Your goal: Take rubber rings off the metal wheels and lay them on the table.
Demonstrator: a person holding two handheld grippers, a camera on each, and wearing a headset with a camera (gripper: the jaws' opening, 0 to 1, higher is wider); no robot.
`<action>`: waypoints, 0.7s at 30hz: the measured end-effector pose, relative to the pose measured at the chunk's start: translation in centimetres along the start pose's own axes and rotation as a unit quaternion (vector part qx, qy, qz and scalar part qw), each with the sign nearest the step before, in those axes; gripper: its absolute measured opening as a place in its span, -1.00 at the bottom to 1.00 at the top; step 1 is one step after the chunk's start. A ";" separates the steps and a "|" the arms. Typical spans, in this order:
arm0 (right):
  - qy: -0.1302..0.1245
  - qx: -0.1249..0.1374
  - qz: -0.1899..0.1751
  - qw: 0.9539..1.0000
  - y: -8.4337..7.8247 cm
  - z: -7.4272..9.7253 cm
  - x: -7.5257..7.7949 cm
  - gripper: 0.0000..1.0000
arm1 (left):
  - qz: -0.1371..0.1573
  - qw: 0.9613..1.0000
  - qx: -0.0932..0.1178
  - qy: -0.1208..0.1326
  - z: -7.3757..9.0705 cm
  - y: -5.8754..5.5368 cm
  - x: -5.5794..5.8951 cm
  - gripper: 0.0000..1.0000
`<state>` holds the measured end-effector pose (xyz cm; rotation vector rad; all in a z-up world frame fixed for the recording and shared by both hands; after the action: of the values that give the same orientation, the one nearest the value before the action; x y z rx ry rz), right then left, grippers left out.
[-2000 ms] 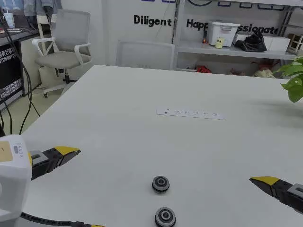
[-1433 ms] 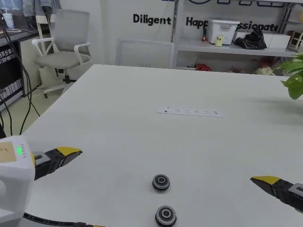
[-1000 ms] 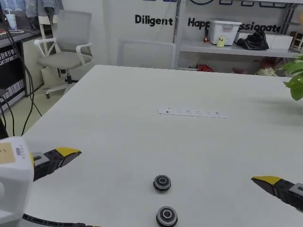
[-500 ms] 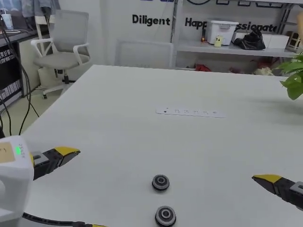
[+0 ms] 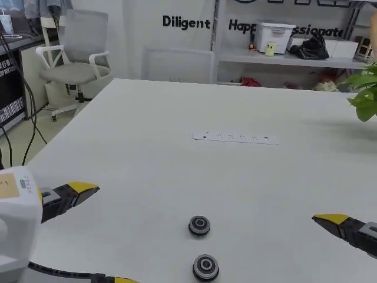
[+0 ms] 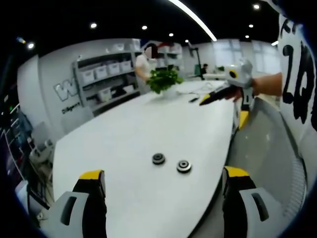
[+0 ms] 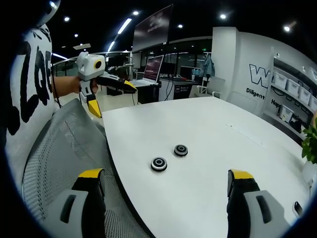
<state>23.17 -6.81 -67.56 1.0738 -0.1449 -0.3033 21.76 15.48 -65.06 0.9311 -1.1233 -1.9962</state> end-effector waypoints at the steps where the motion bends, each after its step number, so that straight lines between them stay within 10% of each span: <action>1: 0.000 0.001 0.000 1.000 0.0 0.0 0.0 1.00 | -0.001 1.000 0.000 0.000 0.0 0.0 0.0 1.00; 21: 0.000 0.005 0.004 1.000 0.6 -0.2 0.5 0.99 | 0.002 1.000 -0.001 0.002 -0.3 0.0 -0.6 1.00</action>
<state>23.84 -6.59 -67.16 1.0820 -0.1516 -0.2956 22.27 15.83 -64.99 0.9300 -1.1211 -1.9911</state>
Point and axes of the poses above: the centre of the closed fingertips' face, and the gripper's own axes: z roughly backward along the fingers, x roughly to its right, y roughly out of its top, the point moved 2 cm from there along z, roughly backward along the fingers, and after that the axes turned 14 degrees about y, right-handed, at the moved point
